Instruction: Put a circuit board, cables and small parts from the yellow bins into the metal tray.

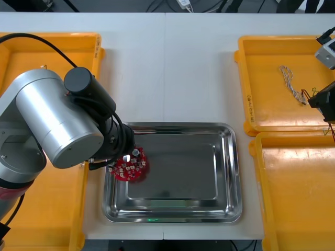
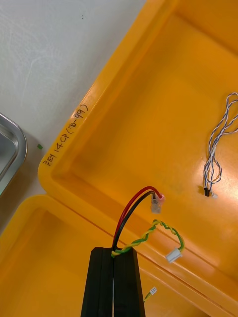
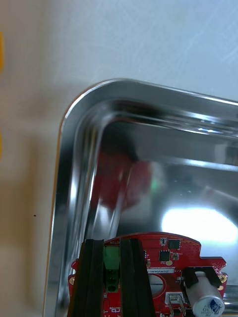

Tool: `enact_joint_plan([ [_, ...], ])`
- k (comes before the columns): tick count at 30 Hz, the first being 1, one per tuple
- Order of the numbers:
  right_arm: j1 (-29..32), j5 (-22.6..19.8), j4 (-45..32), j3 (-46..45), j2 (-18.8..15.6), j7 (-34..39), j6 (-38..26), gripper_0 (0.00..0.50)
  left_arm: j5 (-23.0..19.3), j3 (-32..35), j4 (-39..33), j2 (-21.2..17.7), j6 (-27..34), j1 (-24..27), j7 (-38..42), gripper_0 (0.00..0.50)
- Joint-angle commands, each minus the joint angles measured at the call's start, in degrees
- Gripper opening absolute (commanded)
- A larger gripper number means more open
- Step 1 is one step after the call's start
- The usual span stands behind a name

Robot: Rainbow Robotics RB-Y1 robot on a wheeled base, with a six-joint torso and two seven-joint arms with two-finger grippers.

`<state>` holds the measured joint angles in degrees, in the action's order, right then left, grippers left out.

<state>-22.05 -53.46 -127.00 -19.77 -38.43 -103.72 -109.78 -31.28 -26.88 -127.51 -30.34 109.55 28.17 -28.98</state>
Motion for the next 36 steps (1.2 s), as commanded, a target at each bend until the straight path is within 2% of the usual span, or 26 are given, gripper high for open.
enact_joint_plan([
  [1,-1.59,0.02,-1.59,-1.06,-0.25,1.59,-0.22,0.000,1.93,-2.39,-2.13,2.12,0.45,-0.05,3.41,0.000],
  [6,-1.68,-0.33,-1.59,-1.41,-0.16,1.50,-0.22,0.000,5.44,-5.29,-2.13,2.91,0.05,-2.07,3.58,0.000],
  [15,-1.59,-0.51,-1.59,-1.85,-0.16,1.41,-0.22,0.000,8.87,-8.36,-1.96,3.71,-4.26,-5.85,3.67,0.001],
  [36,-1.59,-0.95,-1.59,-1.76,-0.25,1.76,-0.22,0.000,13.00,-13.11,1.38,4.58,-11.46,-10.15,3.14,0.002],
])
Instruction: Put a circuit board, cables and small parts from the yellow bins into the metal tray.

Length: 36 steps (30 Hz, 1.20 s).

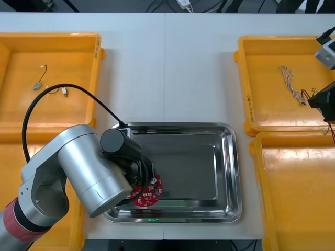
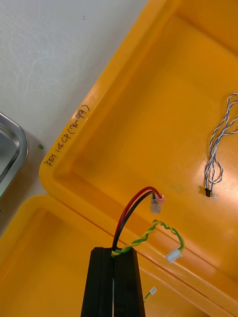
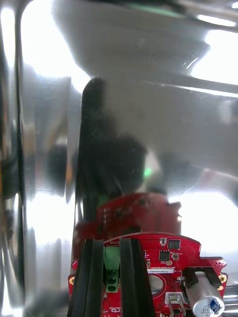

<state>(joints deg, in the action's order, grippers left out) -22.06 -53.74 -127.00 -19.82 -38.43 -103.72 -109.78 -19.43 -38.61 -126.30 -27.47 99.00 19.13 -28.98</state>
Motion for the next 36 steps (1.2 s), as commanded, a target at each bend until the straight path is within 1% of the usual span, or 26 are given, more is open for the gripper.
enact_joint_plan([
  [1,-1.58,-0.67,-1.58,-1.72,-0.25,1.76,-0.22,0.000,1.15,-1.56,0.27,1.72,-1.00,-1.20,3.14,0.002],
  [9,-1.58,-0.84,-1.58,-1.72,-0.16,1.85,-0.22,0.000,1.94,-2.26,1.14,1.81,-3.02,-2.08,2.96,0.002],
  [21,-1.58,-1.02,-1.58,-1.72,-0.16,1.94,-0.22,0.000,2.30,-2.88,1.14,1.72,-3.55,-3.05,3.14,0.003],
  [23,-1.58,-1.11,-1.58,-1.72,-0.25,1.94,-0.22,0.000,2.38,-2.88,1.23,1.81,-3.90,-3.05,3.23,0.006],
  [24,-1.58,-1.11,-1.67,-1.72,-0.25,1.94,-0.22,0.000,2.38,-2.88,1.23,1.81,-3.99,-3.05,3.23,0.019],
  [25,-1.58,-1.11,-1.58,-1.81,-0.16,1.94,-0.22,0.000,2.38,-2.88,1.23,1.81,-3.99,-3.05,3.23,0.150],
  [26,-1.58,-1.11,-1.58,-1.81,-0.25,1.94,-0.22,0.000,2.47,-2.88,1.23,1.81,-3.99,-3.05,3.31,0.308],
  [27,-1.58,-1.11,-1.58,-1.81,-0.16,1.94,-0.22,0.000,2.56,-2.88,1.14,1.81,-4.07,-3.05,3.40,0.500],
  [36,-1.58,-1.37,-1.58,-1.81,-0.25,1.94,-0.22,0.000,3.09,-2.88,1.14,1.81,-5.04,-3.05,3.58,0.500],
])
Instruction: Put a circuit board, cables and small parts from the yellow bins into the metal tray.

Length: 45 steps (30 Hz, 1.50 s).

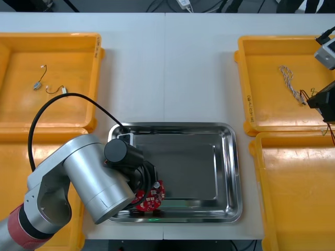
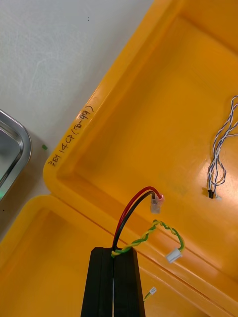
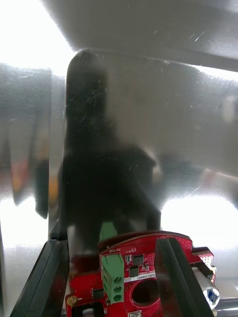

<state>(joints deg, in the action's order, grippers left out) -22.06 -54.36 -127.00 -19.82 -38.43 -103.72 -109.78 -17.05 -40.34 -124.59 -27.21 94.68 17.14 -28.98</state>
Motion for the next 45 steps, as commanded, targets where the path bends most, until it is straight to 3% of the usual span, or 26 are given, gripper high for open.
enact_joint_plan([
  [1,-1.58,-0.92,-1.58,-1.80,-0.16,1.94,-0.22,0.000,0.71,-1.14,-0.57,1.54,-0.73,-1.06,3.58,0.500],
  [9,-1.94,-1.53,-1.58,-1.89,-0.25,1.68,-0.22,0.000,0.62,-0.53,-1.45,1.46,-0.64,-0.18,3.58,0.500],
  [13,-2.11,-2.15,-1.58,-1.89,-0.25,1.59,-0.22,0.000,-1.40,1.05,-3.73,0.84,1.82,1.49,3.23,0.500],
  [21,-3.78,-3.20,-1.58,1.10,-0.69,1.85,-0.22,0.000,-8.08,5.45,-7.86,-0.92,8.06,6.85,2.61,0.500],
  [28,-5.89,-4.96,-1.58,5.32,-1.30,1.24,-0.22,0.000,-13.62,9.40,-8.13,-3.82,8.77,11.16,1.64,0.500],
  [35,-6.86,-9.62,-1.67,9.36,-1.21,0.53,-0.22,0.000,-20.48,13.71,-7.86,-8.39,8.94,15.55,-0.29,0.500],
  [45,-8.88,-8.48,-5.45,20.35,-1.04,-0.87,-0.22,0.000,-29.35,19.33,-2.85,-14.36,9.64,20.21,-8.55,0.500],
])
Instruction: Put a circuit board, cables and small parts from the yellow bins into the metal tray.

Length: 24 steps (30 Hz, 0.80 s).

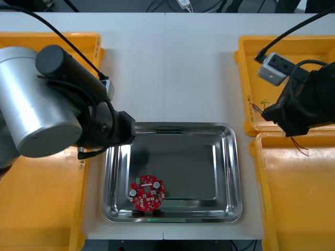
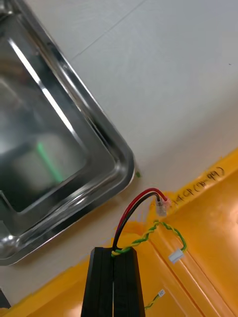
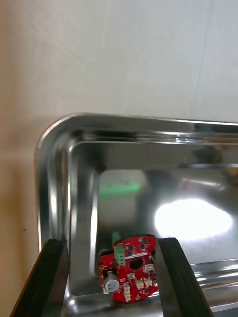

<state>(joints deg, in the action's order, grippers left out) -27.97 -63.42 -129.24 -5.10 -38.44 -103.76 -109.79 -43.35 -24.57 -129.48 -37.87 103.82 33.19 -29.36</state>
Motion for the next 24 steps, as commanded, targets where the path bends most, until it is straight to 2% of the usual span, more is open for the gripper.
enact_joint_plan([
  [1,-3.23,0.49,-3.30,7.12,-0.58,-0.92,-0.21,0.000,-4.02,4.09,2.91,-4.49,0.50,4.69,-9.22,0.500],
  [7,-4.29,2.07,-3.39,12.66,3.72,-0.39,-0.21,0.000,-8.59,6.38,8.27,-7.92,0.50,7.32,-14.41,0.500],
  [15,-5.16,8.40,-4.18,21.45,10.40,0.05,-0.21,0.000,-14.31,8.40,17.24,-12.23,0.50,11.63,-23.02,0.500],
  [18,-5.16,10.33,-4.18,24.70,11.81,0.05,-0.21,0.000,-15.71,9.54,20.32,-13.28,0.50,12.68,-26.36,0.500],
  [24,-4.99,12.97,-4.45,29.89,12.16,0.14,-0.21,0.000,-16.59,10.24,25.50,-14.95,0.41,14.35,-32.69,0.500],
])
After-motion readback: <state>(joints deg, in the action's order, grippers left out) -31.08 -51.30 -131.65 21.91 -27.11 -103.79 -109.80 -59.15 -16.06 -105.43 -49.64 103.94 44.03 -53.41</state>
